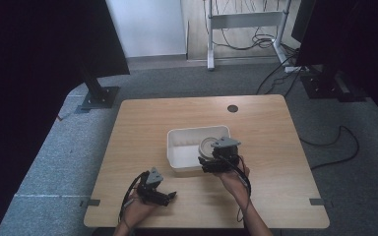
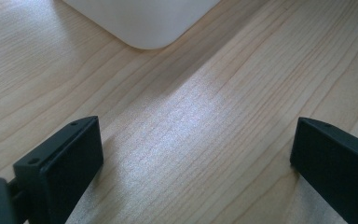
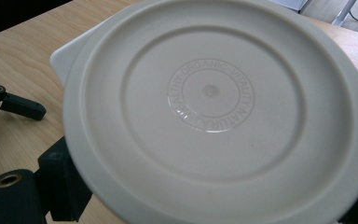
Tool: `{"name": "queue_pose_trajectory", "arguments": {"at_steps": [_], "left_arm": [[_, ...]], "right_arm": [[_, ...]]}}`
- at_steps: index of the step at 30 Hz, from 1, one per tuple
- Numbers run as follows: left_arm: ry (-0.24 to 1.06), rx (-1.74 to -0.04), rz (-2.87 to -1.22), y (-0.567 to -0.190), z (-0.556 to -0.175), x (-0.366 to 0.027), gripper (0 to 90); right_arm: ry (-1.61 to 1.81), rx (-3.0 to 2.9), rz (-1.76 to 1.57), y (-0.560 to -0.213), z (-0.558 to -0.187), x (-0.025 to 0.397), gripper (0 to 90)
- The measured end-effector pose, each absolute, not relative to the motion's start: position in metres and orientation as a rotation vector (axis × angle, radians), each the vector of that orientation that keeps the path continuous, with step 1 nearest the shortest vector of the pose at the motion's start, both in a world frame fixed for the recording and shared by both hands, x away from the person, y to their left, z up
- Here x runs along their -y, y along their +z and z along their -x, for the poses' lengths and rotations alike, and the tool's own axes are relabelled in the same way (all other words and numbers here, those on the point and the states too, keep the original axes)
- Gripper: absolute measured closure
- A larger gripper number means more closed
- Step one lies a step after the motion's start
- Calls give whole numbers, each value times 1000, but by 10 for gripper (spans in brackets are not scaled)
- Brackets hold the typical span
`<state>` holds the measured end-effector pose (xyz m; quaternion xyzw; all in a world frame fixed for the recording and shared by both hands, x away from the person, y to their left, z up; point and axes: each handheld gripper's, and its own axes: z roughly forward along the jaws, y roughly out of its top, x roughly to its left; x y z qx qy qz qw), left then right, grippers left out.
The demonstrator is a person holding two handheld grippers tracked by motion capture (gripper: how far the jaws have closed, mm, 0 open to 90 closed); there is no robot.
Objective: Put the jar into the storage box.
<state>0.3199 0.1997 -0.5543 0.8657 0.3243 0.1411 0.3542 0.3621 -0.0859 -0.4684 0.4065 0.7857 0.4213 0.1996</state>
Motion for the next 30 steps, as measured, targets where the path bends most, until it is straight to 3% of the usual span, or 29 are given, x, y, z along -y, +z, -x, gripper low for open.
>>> {"name": "queue_pose_trajectory", "arguments": {"at_steps": [30], "left_arm": [[365,-838,-2239,-554,-320,-200,23]], "right_arm": [[1146,-2235,-1074,-492,-398,31,91]]}}
